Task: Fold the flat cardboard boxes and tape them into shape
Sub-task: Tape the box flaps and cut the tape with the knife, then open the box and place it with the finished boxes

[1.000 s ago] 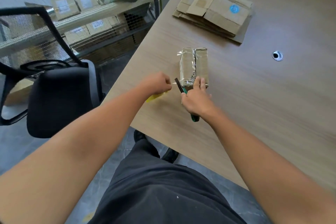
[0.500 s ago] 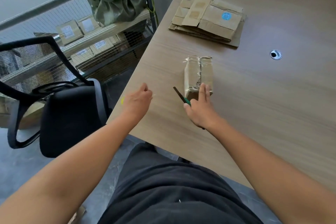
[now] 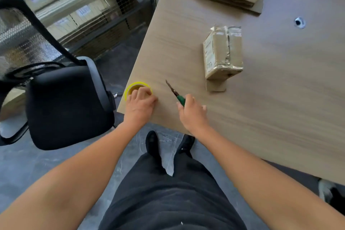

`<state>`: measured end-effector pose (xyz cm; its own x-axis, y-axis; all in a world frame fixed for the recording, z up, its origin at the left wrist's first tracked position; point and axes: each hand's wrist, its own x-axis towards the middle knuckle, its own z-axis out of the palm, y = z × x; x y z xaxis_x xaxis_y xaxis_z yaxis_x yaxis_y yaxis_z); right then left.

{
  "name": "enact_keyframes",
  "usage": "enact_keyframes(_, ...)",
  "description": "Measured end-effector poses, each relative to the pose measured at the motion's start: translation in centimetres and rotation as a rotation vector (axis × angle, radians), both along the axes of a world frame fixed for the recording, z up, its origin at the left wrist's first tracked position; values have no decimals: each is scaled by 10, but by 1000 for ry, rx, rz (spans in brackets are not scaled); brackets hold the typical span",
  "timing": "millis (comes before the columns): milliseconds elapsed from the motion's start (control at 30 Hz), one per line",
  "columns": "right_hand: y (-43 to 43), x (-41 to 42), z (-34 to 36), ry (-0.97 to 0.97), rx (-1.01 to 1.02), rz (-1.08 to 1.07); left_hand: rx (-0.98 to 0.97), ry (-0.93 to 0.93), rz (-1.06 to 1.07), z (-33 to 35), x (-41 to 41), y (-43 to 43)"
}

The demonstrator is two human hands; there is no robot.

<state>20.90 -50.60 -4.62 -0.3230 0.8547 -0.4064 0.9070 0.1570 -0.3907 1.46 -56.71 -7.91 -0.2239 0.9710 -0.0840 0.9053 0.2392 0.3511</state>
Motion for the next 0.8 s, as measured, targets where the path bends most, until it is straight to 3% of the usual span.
enact_keyframes(167,-11,-27,-32,-91,137,-27,62,15,-102,-12,-7,-5)
enact_keyframes(367,-22,-37,-52,-142,221,-132,234,251,-187,-27,-5,-13)
enact_keyframes(567,-22,-33,-54,-94,230,-108,112,346,-178,-13,6,-1)
enact_keyframes(667,-19,-30,-56,-75,186,-108,91,334,-213,-8,1,5)
enact_keyframes(800,-15,-27,-50,2,115,-128,30,180,-166,-7,0,1)
